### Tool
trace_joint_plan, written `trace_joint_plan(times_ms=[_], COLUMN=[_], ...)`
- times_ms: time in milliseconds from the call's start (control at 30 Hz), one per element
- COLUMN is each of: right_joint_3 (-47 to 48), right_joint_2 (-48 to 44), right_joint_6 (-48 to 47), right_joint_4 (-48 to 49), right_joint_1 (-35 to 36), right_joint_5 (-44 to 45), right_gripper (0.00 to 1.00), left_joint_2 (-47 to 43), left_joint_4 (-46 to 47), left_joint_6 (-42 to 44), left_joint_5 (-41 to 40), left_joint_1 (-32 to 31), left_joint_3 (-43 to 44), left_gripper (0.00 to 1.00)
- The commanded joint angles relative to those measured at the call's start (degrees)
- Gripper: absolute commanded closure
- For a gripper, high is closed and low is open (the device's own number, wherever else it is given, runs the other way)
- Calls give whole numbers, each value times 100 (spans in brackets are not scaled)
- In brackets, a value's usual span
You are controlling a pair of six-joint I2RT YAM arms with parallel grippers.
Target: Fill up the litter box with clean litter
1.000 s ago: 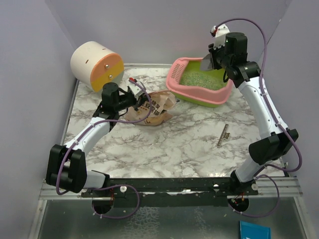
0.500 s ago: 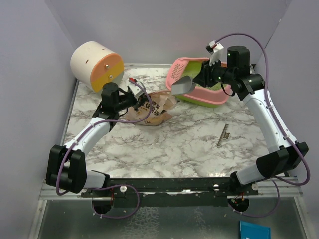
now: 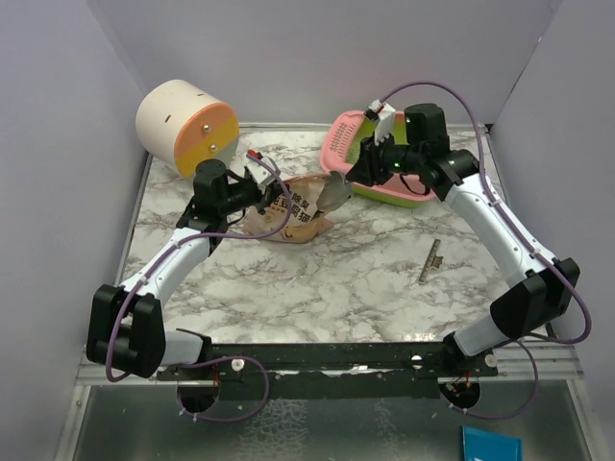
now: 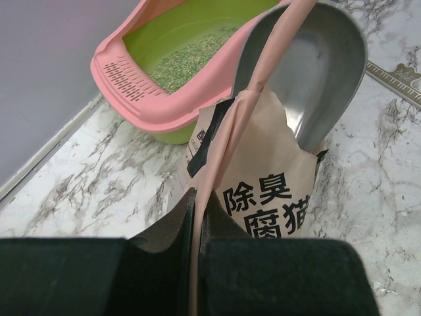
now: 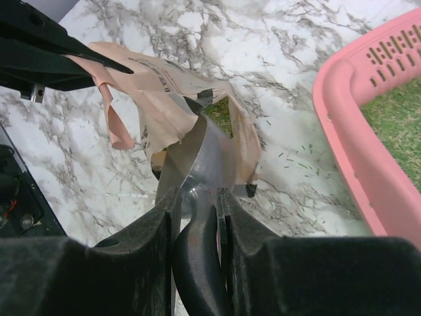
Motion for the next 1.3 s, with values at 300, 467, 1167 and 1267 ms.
trace_joint_plan(times_ms=[300,467,1167,1267], right_joint_3=[-141,-35,-872,-1238], right_joint_2=[968,1246,2009,1911], right_joint_6=[242,146,635,923], right_joint_4=[794,731,1780,2452], right_joint_1=[483,559,1163,1163], right_joint_5=[708,872,357,109], right_gripper=[99,99,99,99], left_joint_2=[-400,-392,-283,-253], left_joint_4=[445,446,445,445], left_joint_6=[16,19,2,-8], left_joint_5=[449,437,449,451], left_joint_1=[-110,-105,-112,-107], left_joint_3=[8,1,12,21], left_gripper=[100,100,100,100])
